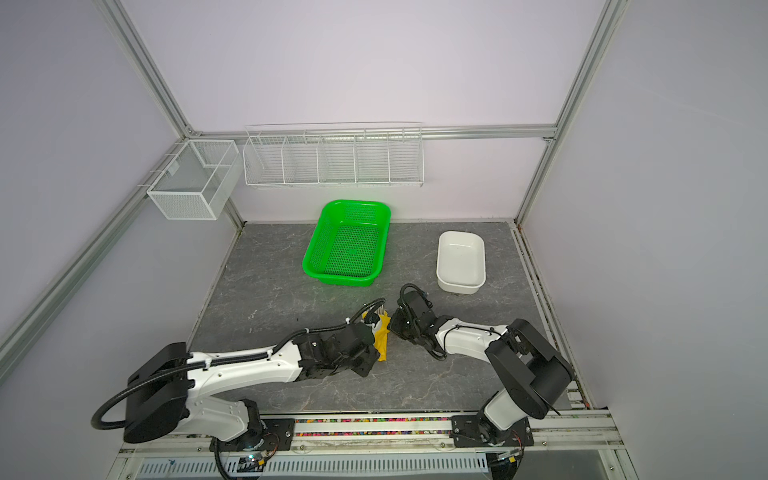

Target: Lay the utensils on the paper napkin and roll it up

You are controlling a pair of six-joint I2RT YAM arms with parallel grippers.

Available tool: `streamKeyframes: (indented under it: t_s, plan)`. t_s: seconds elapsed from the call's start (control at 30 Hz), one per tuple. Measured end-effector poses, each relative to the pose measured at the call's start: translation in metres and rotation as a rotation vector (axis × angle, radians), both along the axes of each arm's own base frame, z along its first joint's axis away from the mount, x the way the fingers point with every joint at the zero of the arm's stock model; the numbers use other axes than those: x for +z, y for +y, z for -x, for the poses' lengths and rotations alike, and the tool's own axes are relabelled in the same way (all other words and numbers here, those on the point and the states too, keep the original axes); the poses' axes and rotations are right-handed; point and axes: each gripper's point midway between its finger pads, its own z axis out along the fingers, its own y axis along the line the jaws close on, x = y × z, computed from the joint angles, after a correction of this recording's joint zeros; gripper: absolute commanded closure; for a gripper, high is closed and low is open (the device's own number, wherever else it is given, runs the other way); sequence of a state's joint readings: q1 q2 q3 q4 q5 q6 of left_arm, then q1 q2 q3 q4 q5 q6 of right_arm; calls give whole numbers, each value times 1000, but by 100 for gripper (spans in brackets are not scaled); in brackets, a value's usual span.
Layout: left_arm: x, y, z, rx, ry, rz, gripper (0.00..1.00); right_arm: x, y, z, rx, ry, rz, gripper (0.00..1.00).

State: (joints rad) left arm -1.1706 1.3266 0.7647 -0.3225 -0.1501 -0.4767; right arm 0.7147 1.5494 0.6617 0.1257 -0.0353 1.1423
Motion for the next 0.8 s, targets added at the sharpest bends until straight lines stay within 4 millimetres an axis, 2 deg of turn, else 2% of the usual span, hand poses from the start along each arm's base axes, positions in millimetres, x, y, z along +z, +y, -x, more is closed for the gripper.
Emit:
streamKeyframes:
  t_s: [0.07, 0.13, 0.2, 0.27, 0.33, 0.5, 0.6, 0.8]
  plan:
    - [17, 6, -2, 22, -2, 98, 68, -2, -1, 1, 9, -4, 2, 94]
    - [25, 17, -14, 80, 14, 184, 72, -3, -2, 2, 18, -10, 1, 93]
    - [23, 29, -30, 149, 47, 233, 74, -5, -4, 4, 25, -13, 5, 93]
    - [15, 32, -38, 185, 102, 249, 78, -6, -5, 4, 30, -20, 8, 93]
    - [5, 29, -40, 197, 169, 245, 83, -5, -4, 3, 35, -28, 7, 93]
    - [-14, 5, -38, 174, 323, 230, 90, 1, -4, 1, 43, -54, -2, 93]
    - [-20, -5, -33, 144, 389, 232, 91, 4, -4, 0, 45, -63, -5, 93]
    - [-30, -11, -18, 93, 483, 229, 91, 4, -4, 0, 46, -65, -4, 93]
